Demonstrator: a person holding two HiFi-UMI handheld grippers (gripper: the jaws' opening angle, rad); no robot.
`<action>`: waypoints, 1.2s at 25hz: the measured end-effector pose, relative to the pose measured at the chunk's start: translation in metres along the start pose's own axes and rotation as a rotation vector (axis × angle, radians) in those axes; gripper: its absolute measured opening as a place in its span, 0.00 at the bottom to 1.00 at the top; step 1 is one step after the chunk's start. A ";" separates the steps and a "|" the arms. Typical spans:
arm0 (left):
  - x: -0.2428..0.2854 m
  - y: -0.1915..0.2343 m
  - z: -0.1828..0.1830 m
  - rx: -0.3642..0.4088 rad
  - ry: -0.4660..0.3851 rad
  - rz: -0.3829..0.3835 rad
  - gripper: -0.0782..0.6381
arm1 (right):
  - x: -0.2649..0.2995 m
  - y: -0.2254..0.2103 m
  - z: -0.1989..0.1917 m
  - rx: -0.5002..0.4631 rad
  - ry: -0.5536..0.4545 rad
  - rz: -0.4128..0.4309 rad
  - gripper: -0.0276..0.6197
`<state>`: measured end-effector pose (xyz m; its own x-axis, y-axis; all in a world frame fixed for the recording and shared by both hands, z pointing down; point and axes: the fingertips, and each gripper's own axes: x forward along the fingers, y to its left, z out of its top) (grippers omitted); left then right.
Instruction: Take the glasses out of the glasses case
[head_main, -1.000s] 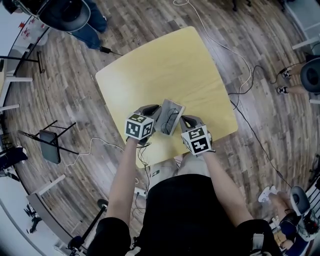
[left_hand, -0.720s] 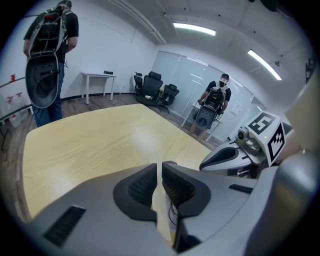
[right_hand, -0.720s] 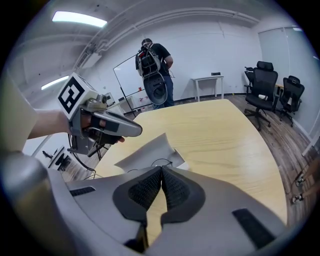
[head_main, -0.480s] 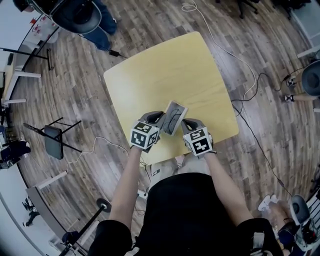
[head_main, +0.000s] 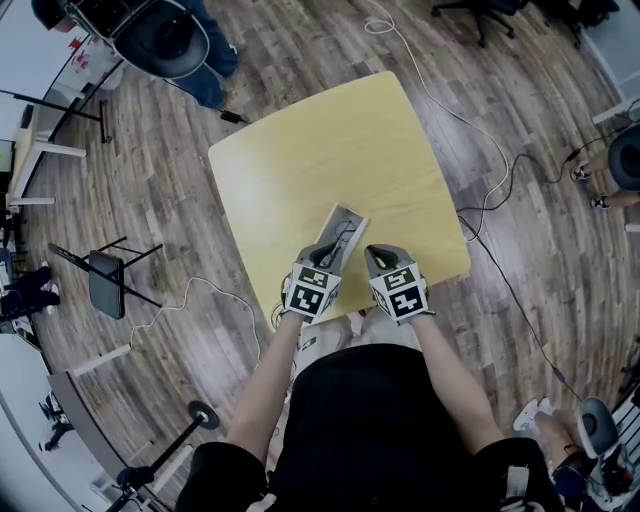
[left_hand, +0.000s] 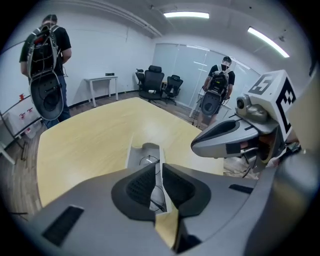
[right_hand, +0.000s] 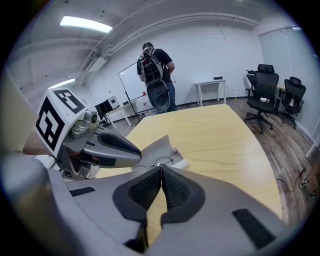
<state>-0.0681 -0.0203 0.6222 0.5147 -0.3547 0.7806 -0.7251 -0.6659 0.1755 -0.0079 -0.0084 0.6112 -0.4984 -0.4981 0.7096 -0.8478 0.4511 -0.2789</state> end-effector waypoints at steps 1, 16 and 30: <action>0.004 0.000 -0.003 -0.003 0.002 0.015 0.18 | -0.003 0.000 -0.001 0.001 -0.004 -0.001 0.07; 0.047 0.018 -0.031 0.046 0.141 0.177 0.28 | -0.020 -0.009 -0.019 0.025 -0.001 0.005 0.07; 0.058 0.023 -0.037 0.093 0.233 0.181 0.19 | -0.020 -0.016 -0.020 0.054 0.014 0.009 0.07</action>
<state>-0.0720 -0.0321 0.6940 0.2544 -0.3203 0.9125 -0.7451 -0.6664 -0.0262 0.0194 0.0087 0.6145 -0.5041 -0.4834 0.7157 -0.8518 0.4148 -0.3199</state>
